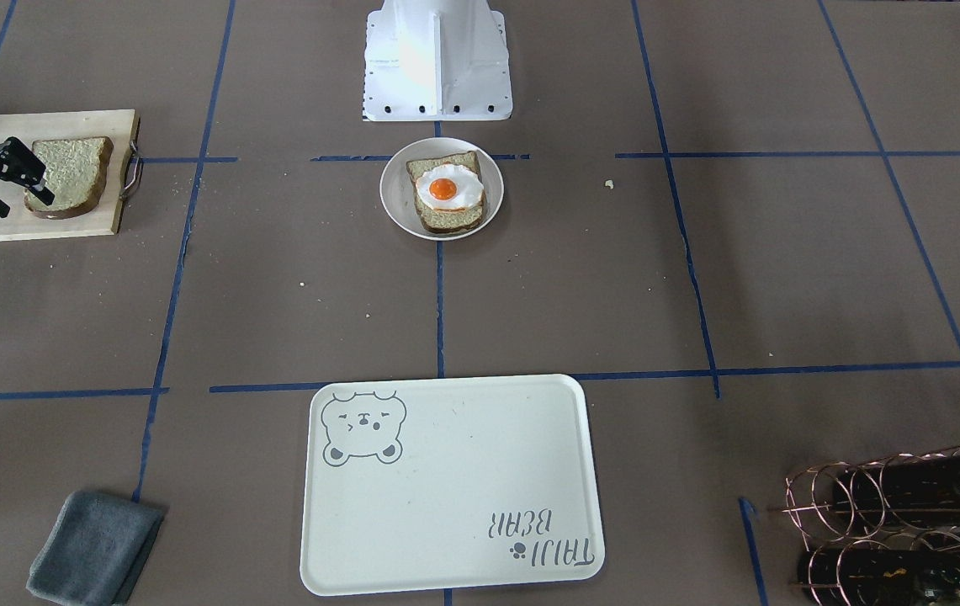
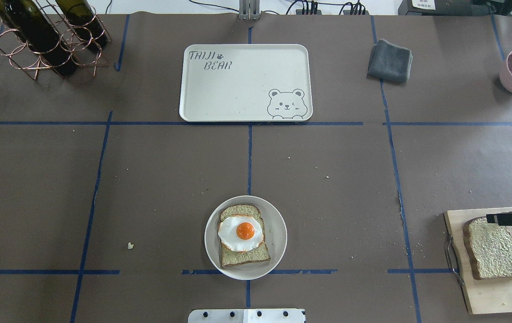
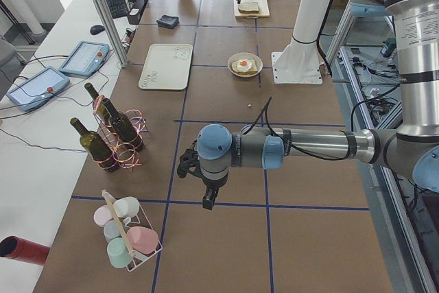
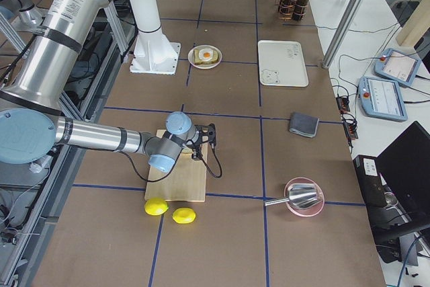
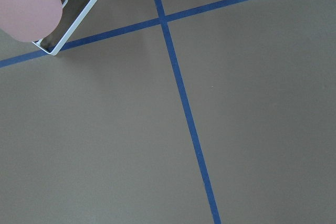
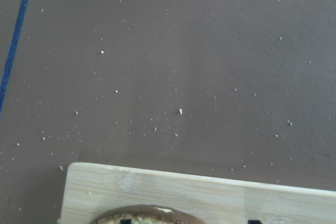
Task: Make sandwich and place on tray
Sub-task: 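Lower the right gripper onto the bread slice on the wooden board and grasp it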
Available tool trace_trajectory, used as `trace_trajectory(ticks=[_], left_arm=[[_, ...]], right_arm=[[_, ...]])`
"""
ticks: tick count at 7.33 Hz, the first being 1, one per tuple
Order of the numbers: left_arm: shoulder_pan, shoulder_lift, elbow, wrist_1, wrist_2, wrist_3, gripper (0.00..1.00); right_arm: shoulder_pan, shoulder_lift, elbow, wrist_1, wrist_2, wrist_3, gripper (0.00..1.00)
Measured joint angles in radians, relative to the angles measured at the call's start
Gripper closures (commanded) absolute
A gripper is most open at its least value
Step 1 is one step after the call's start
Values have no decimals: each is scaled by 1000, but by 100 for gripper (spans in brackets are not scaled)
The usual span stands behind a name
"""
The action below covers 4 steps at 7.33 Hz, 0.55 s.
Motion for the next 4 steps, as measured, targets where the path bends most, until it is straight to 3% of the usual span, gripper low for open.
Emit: trace_trajectory(ticks=[4], left_arm=[[0,0,-1,0,0,0,0]], right_arm=[[-25,-28,-9,31,-8,3,35]])
